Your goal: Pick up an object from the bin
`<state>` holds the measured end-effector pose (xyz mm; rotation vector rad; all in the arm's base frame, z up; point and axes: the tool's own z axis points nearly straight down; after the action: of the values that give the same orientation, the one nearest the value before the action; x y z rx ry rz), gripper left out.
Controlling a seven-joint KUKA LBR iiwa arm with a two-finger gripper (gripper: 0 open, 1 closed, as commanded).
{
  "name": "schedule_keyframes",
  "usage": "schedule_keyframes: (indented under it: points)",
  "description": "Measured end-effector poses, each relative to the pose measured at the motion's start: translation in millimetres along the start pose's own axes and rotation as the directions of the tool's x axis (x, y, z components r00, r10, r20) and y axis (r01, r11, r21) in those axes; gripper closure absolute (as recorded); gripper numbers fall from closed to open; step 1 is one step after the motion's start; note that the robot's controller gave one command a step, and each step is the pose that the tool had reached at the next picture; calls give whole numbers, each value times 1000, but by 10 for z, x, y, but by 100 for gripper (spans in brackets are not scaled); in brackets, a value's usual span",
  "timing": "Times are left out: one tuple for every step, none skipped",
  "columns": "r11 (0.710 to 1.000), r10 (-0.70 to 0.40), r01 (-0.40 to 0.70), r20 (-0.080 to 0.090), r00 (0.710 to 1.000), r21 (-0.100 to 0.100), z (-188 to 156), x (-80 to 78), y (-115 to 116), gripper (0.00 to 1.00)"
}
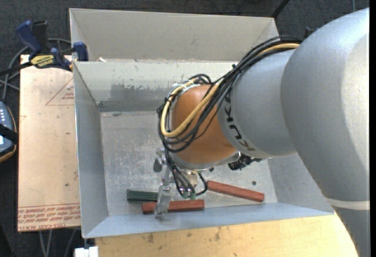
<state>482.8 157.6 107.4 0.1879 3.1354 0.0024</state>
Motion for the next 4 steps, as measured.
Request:
schedule_keyframes:
  points:
    - [1000, 29, -29, 5, 1000, -2, 380, 6, 38, 0]
    - [1000, 30, -30, 3, 1000, -2, 370, -9, 45, 0]
    - [1000, 31, -31, 3, 1000, -2, 344, -18, 46, 100]
    - [1000, 30, -30, 6, 1000, -3, -326, -37, 57, 100]
